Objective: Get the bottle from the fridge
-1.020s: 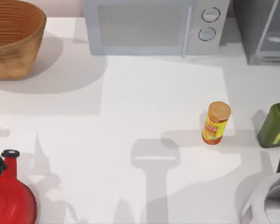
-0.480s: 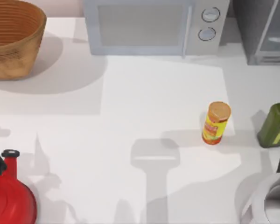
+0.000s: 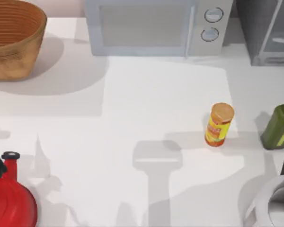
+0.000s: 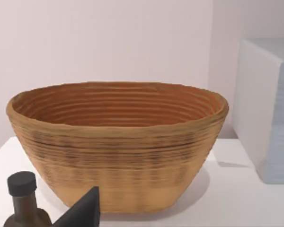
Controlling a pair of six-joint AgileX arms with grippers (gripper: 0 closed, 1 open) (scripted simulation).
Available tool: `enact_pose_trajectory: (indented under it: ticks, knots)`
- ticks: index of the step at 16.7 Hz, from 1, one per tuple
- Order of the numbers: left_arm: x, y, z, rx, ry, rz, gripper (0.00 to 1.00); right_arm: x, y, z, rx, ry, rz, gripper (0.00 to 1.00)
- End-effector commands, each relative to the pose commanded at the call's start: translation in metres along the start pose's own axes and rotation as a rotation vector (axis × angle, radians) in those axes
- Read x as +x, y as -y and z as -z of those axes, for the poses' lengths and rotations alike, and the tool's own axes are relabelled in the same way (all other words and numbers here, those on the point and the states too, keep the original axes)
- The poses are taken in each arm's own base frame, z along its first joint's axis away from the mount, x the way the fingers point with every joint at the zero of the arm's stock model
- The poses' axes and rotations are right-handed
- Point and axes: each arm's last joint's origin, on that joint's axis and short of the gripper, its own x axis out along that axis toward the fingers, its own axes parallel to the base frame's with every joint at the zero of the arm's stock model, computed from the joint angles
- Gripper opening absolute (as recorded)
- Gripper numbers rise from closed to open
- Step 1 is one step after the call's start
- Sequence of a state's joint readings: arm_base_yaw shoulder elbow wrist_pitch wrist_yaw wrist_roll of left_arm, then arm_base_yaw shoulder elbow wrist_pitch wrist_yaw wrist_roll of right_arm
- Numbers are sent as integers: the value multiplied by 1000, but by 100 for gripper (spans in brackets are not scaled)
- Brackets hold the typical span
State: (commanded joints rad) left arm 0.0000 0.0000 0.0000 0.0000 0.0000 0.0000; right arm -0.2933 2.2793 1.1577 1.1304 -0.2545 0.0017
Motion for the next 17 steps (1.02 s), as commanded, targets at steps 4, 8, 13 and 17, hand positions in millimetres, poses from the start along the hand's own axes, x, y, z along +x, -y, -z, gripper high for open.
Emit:
enact_pose_trajectory:
  ticks: [4,8,13,17]
  knots:
    - [0,0,0,0,0,0,100,1,0,-25,-1,1,-1,0]
    - [0,0,0,0,0,0,100,0,1,-48,0,-1,1,0]
    - [0,0,0,0,0,0,100,-4,1,-48,2,-2,-2,0]
    - [0,0,0,0,0,0,100,-37,2,-49,2,-1,-3,0]
